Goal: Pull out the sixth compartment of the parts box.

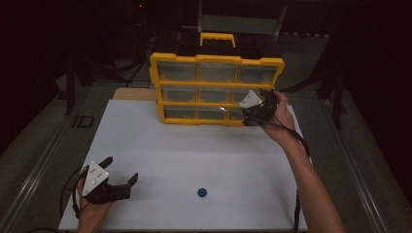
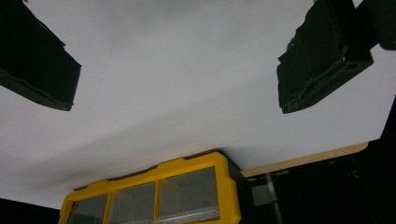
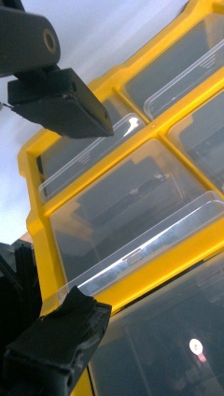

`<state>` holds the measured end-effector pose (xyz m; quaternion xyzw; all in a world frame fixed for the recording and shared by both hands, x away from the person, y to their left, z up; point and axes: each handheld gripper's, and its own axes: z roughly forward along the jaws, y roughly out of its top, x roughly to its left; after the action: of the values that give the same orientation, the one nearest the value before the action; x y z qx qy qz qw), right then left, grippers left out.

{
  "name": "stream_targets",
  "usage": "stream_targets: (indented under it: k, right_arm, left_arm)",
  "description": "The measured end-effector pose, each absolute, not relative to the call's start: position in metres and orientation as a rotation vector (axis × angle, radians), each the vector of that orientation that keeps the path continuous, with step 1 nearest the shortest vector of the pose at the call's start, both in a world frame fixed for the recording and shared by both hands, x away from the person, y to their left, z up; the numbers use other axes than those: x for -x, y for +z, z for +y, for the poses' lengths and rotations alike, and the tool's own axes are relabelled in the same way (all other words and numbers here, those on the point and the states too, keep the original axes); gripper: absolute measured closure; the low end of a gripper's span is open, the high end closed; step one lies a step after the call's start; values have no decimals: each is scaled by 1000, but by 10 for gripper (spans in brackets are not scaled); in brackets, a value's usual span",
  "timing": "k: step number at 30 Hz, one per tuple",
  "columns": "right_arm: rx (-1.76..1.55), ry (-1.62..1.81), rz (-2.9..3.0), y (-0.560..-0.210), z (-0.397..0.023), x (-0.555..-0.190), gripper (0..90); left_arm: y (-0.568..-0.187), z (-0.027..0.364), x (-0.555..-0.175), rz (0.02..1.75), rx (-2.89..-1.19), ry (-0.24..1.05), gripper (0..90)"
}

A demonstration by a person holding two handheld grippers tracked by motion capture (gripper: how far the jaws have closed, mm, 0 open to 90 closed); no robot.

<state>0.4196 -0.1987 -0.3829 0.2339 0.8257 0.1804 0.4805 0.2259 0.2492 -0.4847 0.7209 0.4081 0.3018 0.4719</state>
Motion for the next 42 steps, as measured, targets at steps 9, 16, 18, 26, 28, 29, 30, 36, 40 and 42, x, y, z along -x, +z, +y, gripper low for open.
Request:
stream_targets:
  k: [9, 16, 18, 26, 28, 29, 30, 36, 40, 42]
  right_arm:
    - [-491, 362, 1988, -386, -195, -421, 129]
    - [-457, 310, 1962, -390, -195, -422, 135]
    - [-430, 268, 1956, -392, -194, -422, 136]
    - [-359, 194, 1919, -391, -190, -423, 152]
    - [-326, 169, 1898, -391, -189, -423, 163]
    - [-318, 163, 1903, -391, -189, -423, 163]
    - [-316, 158, 1897, -392, -188, -423, 163]
    - [-258, 101, 1868, -394, -185, -425, 176]
    - [-233, 72, 1850, -397, -184, -426, 182]
    - [-218, 55, 1833, -398, -184, -427, 182]
  left_arm:
    - [-485, 249, -226, 1001, -1766, 739, 0]
    - [-485, 249, -227, 1001, -1769, 738, 0]
    - [-485, 249, -227, 1001, -1768, 738, 0]
    - [-485, 249, -227, 1002, -1768, 738, 0]
    - [-485, 249, -227, 1002, -1766, 739, 0]
    - [-485, 250, -227, 1002, -1767, 740, 0]
    - [-485, 250, -227, 1002, -1767, 740, 0]
    - [-485, 249, -226, 1002, -1766, 741, 0]
    - [-485, 250, -226, 1002, -1766, 741, 0]
    - [-485, 249, -226, 1003, -1766, 740, 0]
